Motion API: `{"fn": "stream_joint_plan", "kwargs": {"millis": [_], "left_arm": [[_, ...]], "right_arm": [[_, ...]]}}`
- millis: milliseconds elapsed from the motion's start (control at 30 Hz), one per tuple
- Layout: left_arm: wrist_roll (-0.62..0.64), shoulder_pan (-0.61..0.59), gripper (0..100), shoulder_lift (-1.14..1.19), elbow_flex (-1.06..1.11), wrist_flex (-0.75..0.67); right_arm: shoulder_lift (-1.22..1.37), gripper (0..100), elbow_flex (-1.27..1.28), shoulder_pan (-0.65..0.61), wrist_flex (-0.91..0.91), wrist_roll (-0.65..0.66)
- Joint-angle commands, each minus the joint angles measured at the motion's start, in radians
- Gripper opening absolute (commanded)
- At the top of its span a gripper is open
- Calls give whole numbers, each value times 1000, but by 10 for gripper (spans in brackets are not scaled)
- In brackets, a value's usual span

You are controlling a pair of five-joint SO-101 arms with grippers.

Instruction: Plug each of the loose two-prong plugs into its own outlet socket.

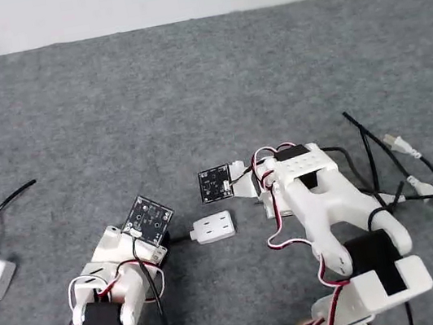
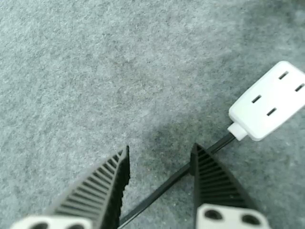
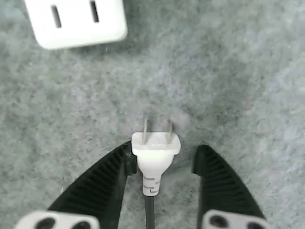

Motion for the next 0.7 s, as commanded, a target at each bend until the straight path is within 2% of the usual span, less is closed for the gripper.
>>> {"fn": "stream_joint_plan", "kwargs": {"millis": [0,300,433,567,667], "left_arm": [[-6,6,196,-11,-2,-28],[-6,8,196,-11,-2,-28],[0,57,196,-11,1,-55],[3,157,194,-11,-44,-61],[110,204,199,-11,-107,-83]], "right_arm": [[2,19,-6,4,-36,6],[-7,8,-5,2,-31,-18],[-77,8,-25,1,-13,-215],[-229,8,-32,-16,151,-342],[-335,8,-28,-51,265,-480]]}}
